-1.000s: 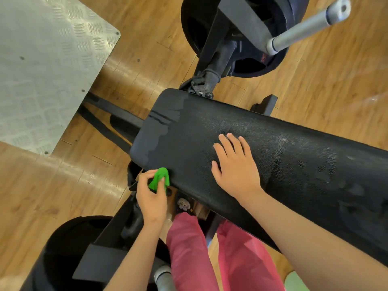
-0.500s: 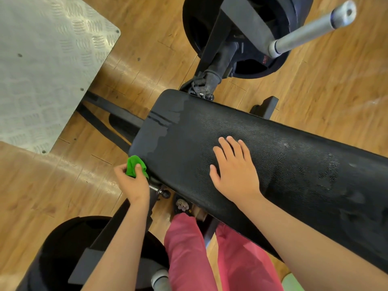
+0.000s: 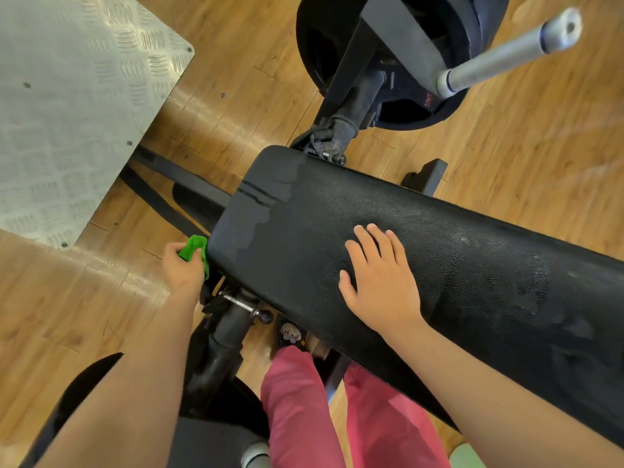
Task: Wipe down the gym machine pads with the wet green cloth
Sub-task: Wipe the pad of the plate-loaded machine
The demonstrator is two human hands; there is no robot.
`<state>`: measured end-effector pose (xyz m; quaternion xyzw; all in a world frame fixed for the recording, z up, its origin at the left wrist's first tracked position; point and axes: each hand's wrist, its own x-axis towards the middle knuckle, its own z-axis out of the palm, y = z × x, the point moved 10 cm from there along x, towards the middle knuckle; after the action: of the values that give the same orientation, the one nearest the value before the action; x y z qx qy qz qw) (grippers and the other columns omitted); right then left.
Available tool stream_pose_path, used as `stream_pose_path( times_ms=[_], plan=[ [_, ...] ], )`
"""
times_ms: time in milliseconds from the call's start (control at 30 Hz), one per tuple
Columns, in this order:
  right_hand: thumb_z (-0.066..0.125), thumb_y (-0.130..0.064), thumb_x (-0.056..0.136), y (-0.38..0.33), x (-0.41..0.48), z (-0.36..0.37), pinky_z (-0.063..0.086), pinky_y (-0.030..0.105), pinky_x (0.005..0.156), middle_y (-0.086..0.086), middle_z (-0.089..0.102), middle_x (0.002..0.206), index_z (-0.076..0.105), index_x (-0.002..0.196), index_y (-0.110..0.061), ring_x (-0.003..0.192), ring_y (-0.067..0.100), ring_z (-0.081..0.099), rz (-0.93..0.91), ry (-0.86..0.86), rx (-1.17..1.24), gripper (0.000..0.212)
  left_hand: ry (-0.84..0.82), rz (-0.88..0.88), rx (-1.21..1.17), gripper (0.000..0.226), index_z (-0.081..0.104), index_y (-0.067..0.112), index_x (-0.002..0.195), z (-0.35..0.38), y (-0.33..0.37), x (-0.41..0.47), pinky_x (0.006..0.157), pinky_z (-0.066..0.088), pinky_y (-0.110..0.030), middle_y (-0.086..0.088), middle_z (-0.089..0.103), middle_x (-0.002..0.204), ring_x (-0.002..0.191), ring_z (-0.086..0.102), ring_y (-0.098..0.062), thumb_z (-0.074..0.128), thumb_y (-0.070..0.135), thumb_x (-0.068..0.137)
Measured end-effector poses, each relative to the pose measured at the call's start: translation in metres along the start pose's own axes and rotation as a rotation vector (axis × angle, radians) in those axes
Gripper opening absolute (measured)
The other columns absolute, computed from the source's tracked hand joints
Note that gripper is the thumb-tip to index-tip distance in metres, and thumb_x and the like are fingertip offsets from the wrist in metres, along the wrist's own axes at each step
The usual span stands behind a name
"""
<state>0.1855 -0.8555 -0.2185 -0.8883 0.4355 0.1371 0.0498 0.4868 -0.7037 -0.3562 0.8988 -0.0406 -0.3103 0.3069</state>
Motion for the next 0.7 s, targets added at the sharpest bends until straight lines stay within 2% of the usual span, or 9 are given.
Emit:
stream_pose_path(
  times_ms=[67,133,200,267,333,433,533,633,700],
  plan=[
    [0.046,-0.036,0.088,0.000,0.000,0.000,0.025,0.049,0.116,0.014,0.050,0.141,0.057,0.125,-0.009,0.136,0.034,0.039,0.003,0.002,0.003,0.047,0.019,0.061,-0.007,0.012,0.049,0.014,0.098,-0.006,0.008,-0.013,0.082,0.044,-0.032,-0.004,0.052,0.098,0.091,0.051,-0.020,0.059,0.010,0.092],
    [0.046,-0.036,0.088,0.000,0.000,0.000,0.024,0.049,0.116,0.014,0.050,0.141,0.057,0.125,-0.009,0.136,0.034,0.039,0.005,0.005,0.003,0.047,0.009,0.238,-0.014,0.012,0.052,0.015,0.096,-0.008,0.028,-0.041,0.076,0.043,-0.027,-0.001,0.054,0.094,0.085,0.049,-0.012,0.061,0.011,0.091],
    [0.045,-0.035,0.088,0.000,0.001,0.000,0.024,0.049,0.116,0.014,0.050,0.141,0.057,0.124,-0.008,0.135,0.034,0.039,0.003,0.006,0.006,0.047,-0.103,0.438,0.015,0.016,0.055,0.017,0.094,0.004,0.045,-0.073,0.074,0.040,-0.014,0.002,0.058,0.092,0.082,0.050,-0.006,0.065,0.007,0.086],
    [0.045,-0.035,0.088,0.000,0.001,0.000,0.024,0.049,0.116,0.014,0.050,0.141,0.057,0.124,-0.008,0.135,0.034,0.039,0.001,0.004,0.010,0.047,-0.206,0.559,0.045,0.019,0.058,0.014,0.095,0.019,0.048,-0.090,0.079,0.039,-0.008,0.002,0.062,0.097,0.090,0.054,-0.005,0.068,0.003,0.083],
    [0.044,-0.036,0.088,0.000,0.000,-0.001,0.024,0.049,0.116,0.014,0.050,0.141,0.057,0.125,-0.008,0.136,0.034,0.038,0.003,-0.002,0.003,0.048,-0.212,0.557,0.045,0.018,0.060,0.012,0.097,0.022,0.047,-0.082,0.081,0.041,-0.016,0.001,0.063,0.099,0.093,0.056,-0.009,0.068,0.004,0.083],
    [0.044,-0.036,0.088,0.000,0.001,0.000,0.024,0.049,0.116,0.014,0.050,0.141,0.057,0.125,-0.008,0.136,0.033,0.038,0.007,-0.007,0.000,0.047,-0.125,0.536,0.084,0.014,0.057,0.014,0.097,0.018,0.052,-0.049,0.078,0.042,-0.031,0.000,0.060,0.096,0.091,0.054,-0.016,0.066,0.010,0.086],
    [0.046,-0.035,0.088,0.000,0.001,0.000,0.024,0.049,0.116,0.014,0.050,0.141,0.057,0.124,-0.009,0.136,0.033,0.038,0.006,-0.007,-0.002,0.047,-0.064,0.436,0.105,0.011,0.056,0.011,0.097,0.013,0.055,-0.011,0.076,0.040,-0.031,-0.002,0.058,0.096,0.091,0.054,-0.021,0.063,0.012,0.089],
    [0.046,-0.035,0.087,0.000,0.001,-0.001,0.023,0.048,0.116,0.014,0.050,0.141,0.057,0.124,-0.009,0.136,0.033,0.038,0.008,-0.008,0.004,0.046,-0.078,0.317,0.144,0.011,0.055,0.008,0.098,0.014,0.053,0.013,0.074,0.040,-0.031,-0.008,0.060,0.098,0.089,0.053,-0.021,0.062,0.010,0.090],
    [0.046,-0.036,0.087,0.000,0.001,0.000,0.023,0.048,0.116,0.013,0.050,0.141,0.057,0.124,-0.009,0.136,0.033,0.038,0.010,-0.011,0.006,0.047,-0.086,0.315,0.146,0.010,0.056,0.009,0.098,0.014,0.054,0.012,0.072,0.041,-0.033,-0.009,0.060,0.097,0.086,0.052,-0.018,0.062,0.011,0.091]
  ],
)
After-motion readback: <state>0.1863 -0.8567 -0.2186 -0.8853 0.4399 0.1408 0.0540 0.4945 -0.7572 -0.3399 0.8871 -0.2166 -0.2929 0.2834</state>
